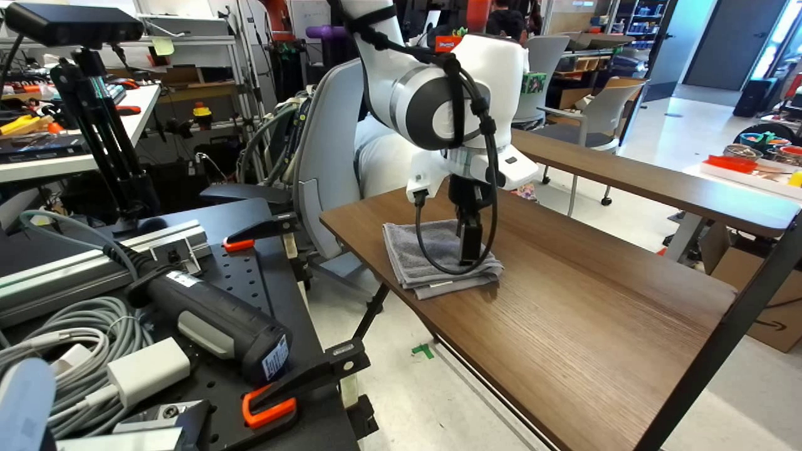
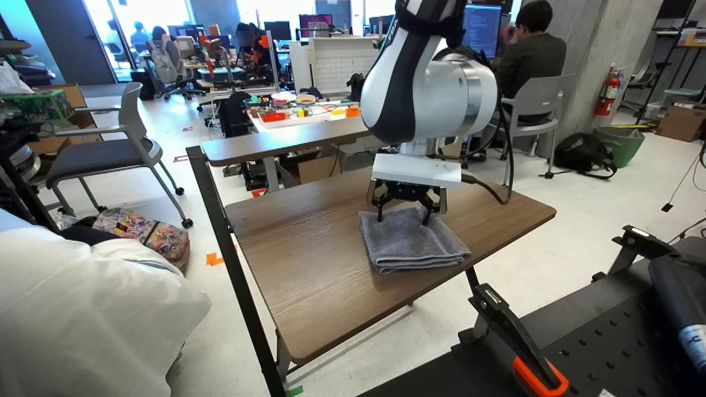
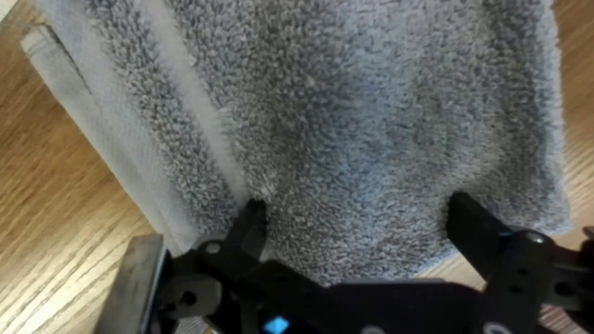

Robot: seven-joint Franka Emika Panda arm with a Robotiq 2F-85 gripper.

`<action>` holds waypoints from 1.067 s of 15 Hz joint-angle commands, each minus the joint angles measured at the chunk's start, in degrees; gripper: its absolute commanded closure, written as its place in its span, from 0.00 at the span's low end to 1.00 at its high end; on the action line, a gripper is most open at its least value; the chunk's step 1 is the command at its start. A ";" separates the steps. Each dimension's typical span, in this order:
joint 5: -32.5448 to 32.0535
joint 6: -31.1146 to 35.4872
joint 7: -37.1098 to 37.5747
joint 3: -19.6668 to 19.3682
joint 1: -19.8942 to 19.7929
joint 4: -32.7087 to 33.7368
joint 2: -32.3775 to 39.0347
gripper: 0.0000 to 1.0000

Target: Move the cloth

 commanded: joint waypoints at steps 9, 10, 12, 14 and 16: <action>0.38 -0.75 -0.07 -4.47 -0.61 5.82 3.98 0.00; 0.43 -0.99 -0.02 -4.87 -1.01 6.87 4.59 0.00; 0.50 -1.37 0.00 -5.56 -2.02 8.95 5.66 0.00; 0.69 -1.76 0.10 -6.10 -3.24 10.95 6.54 0.00; 0.90 -2.57 0.02 -6.24 -4.59 12.73 7.09 0.00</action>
